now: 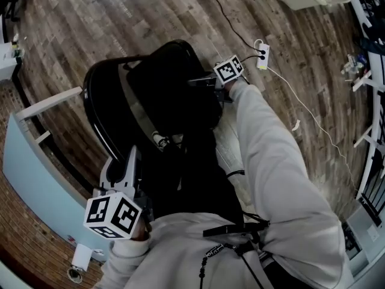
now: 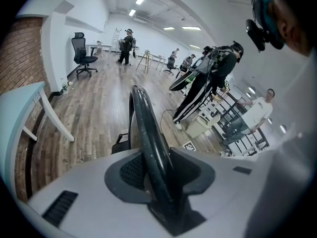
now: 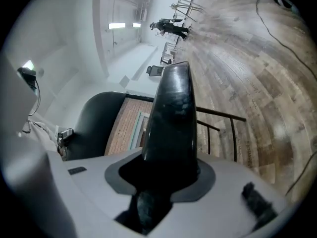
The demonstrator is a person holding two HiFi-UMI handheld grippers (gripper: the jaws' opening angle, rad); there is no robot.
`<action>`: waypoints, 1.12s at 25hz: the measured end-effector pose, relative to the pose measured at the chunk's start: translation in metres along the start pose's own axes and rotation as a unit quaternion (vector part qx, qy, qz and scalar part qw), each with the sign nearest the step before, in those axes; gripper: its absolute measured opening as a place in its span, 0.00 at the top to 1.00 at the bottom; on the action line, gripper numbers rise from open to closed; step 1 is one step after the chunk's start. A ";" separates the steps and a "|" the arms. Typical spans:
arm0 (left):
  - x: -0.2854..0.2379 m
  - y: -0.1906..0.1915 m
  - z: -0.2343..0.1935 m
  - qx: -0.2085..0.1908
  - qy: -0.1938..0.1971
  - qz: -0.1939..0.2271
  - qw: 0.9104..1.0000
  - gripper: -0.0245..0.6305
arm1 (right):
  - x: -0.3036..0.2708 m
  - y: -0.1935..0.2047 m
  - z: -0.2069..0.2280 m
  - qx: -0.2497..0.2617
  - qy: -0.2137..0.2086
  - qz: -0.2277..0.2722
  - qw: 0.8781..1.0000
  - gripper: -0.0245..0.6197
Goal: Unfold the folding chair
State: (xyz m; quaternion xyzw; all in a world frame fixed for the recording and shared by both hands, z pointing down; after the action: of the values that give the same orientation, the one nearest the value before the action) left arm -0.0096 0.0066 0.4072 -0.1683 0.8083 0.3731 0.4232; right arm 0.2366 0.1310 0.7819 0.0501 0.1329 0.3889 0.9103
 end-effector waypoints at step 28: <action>-0.006 0.014 -0.047 0.031 -0.076 -0.029 0.996 0.80 | -0.004 0.033 0.118 -0.062 -0.172 0.062 0.981 0.71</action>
State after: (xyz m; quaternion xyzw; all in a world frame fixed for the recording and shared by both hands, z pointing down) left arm -0.0408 -0.0189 0.4354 -0.1500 0.7795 0.3473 0.4992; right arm 0.2439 0.1523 0.9029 0.0674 -0.0532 0.4375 0.8951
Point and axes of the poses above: the fingertips, and each gripper's own axes: x backward along the fingers, z to its right, y out of its underside, the point moved 8 cm from there along x, backward along the fingers, and after that the axes turned 1 degree about y, right-handed, at the moved point
